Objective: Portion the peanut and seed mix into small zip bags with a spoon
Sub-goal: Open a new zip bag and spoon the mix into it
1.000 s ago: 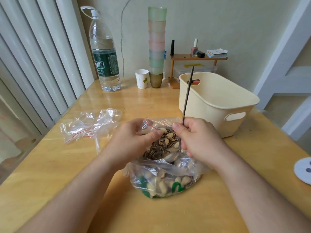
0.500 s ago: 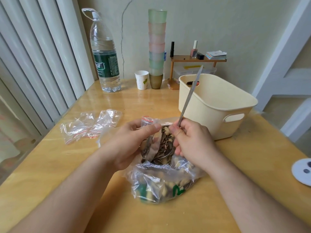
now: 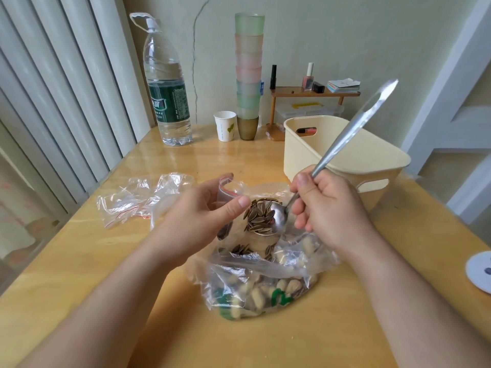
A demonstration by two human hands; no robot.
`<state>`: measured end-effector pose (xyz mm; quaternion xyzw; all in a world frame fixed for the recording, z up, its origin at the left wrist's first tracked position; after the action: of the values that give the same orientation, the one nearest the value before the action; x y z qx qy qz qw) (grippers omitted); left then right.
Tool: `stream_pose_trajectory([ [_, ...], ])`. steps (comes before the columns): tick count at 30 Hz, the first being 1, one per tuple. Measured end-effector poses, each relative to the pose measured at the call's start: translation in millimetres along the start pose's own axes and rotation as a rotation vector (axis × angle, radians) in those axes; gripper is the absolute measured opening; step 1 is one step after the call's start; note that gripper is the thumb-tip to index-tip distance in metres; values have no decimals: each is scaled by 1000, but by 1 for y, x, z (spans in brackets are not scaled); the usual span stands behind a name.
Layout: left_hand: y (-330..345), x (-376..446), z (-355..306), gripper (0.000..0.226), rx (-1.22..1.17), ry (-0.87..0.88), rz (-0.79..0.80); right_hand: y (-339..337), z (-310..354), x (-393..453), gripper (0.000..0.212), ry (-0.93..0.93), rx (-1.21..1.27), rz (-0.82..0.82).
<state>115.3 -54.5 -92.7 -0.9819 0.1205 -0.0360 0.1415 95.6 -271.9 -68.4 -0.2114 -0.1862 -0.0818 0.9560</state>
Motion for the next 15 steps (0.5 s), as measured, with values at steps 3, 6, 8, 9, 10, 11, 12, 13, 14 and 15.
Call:
stream_pose_trajectory([
  [3,1,-2,1,57,64,7,15,-14,6,1,30,-54,21,-82],
  [6,7,-4,0,69,44,18,7,-30,17,1,32,-110,29,-183],
  [8,11,-2,0,80,-23,15,-12,-39,25,-1,31,-146,32,-254],
  [9,13,-2,0,81,-46,15,-17,-42,29,-2,30,-167,32,-280],
  [10,16,-2,1,80,-51,20,-23,-44,33,-3,28,-190,25,-293],
  [11,18,-2,1,78,-43,28,-33,-44,36,-3,27,-215,12,-297],
  [12,20,-3,1,75,-28,38,-49,-45,39,-4,27,-245,-9,-298],
  [13,21,-4,1,71,-12,45,-67,-45,43,-5,28,-280,-43,-299],
  [14,21,-4,1,69,14,49,-90,-45,46,-7,28,-322,-83,-299],
  [15,22,-4,0,68,52,48,-118,-43,50,-8,26,-370,-120,-294],
])
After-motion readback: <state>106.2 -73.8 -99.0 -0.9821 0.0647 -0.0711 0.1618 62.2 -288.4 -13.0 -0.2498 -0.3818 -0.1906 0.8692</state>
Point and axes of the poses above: each hand's wrist, its own x-axis towards the middle knuckle, its own y-axis out of the palm, z = x × y, the point moved 8 cm from there along x, towards the middle knuckle, and after that the axes turned 6 degrees about -y, right-handed, at the moved point
